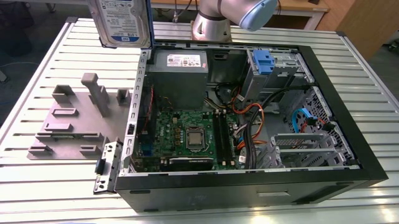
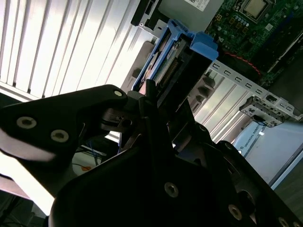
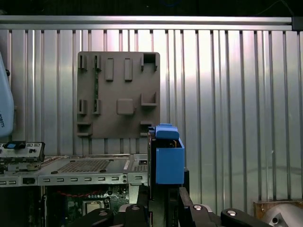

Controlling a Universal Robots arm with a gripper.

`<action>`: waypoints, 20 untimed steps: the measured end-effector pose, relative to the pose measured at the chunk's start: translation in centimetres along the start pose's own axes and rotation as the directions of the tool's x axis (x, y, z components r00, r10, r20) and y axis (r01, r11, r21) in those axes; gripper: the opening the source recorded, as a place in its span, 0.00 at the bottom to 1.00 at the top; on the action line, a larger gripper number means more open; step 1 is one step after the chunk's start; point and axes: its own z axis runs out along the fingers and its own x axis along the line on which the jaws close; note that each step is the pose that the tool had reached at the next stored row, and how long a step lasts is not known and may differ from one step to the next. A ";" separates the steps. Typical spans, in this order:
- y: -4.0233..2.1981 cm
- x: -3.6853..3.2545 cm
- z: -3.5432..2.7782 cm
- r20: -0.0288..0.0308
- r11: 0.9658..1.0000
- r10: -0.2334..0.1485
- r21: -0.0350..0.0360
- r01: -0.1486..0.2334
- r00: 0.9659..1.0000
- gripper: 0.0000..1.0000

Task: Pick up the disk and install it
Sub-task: 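Pick up the disk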

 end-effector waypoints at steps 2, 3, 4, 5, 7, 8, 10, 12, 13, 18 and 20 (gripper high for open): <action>-0.27 -0.01 0.00 0.000 1.000 0.000 0.000 0.000 1.000 0.35; -0.42 -0.01 0.00 0.000 1.000 0.000 0.000 0.000 1.000 0.35; -0.60 -0.02 0.01 0.000 1.000 0.000 0.000 0.000 1.000 0.35; -0.80 -0.03 0.01 0.000 1.000 0.000 0.000 0.000 1.000 0.35; -1.28 -0.04 0.03 0.000 1.000 0.000 0.000 0.000 1.000 0.35; -1.55 -0.05 0.03 0.000 1.000 0.000 0.000 0.000 1.000 0.35; -2.12 -0.08 0.03 0.000 1.000 0.000 0.000 0.000 1.000 0.35; -2.71 -0.10 0.04 0.000 1.000 0.000 0.000 0.000 1.000 0.35; -3.06 -0.11 0.05 0.000 1.000 0.000 0.000 0.000 1.000 0.35; -4.35 -0.17 0.07 0.000 1.000 0.000 0.000 0.000 1.000 0.35; -4.73 -0.19 0.07 0.000 1.000 0.000 0.000 0.000 1.000 0.35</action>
